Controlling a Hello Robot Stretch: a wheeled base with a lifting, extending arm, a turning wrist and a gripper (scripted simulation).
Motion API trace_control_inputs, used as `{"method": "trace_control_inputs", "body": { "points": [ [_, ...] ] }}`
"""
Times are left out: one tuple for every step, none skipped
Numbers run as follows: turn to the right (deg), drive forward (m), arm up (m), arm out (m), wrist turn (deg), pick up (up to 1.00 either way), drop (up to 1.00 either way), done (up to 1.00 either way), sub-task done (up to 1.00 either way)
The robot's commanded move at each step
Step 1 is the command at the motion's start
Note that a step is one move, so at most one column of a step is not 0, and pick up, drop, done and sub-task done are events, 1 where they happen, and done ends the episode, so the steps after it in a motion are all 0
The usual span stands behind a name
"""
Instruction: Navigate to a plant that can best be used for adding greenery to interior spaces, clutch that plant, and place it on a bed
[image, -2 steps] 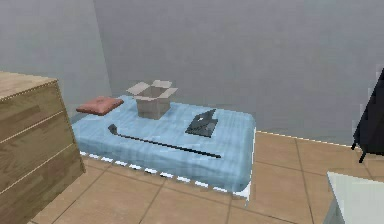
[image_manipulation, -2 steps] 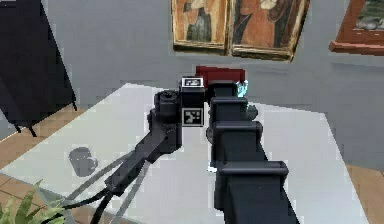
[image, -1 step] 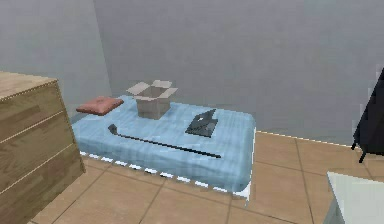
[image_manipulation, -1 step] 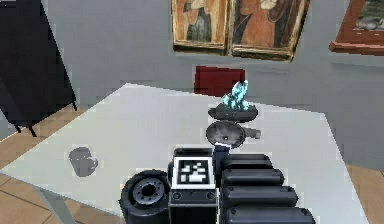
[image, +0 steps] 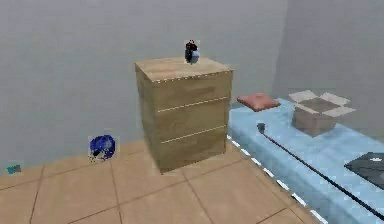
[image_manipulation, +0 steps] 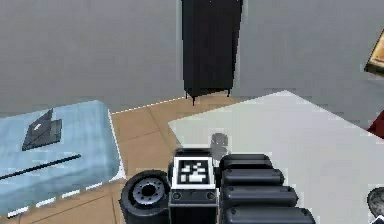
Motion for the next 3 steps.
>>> {"method": "trace_control_inputs", "body": {
  "points": [
    [-24.0, 0.0, 0.0, 0.0, 0.0, 0.0, 0.0, 0.0, 0.0],
    [0.0, 0.15, 0.0, 0.0, 0.0, 0.0, 0.0, 0.0, 0.0],
    [39.0, 0.0, 0.0, 0.0, 0.0, 0.0, 0.0, 0.0, 0.0]
  ]
}}
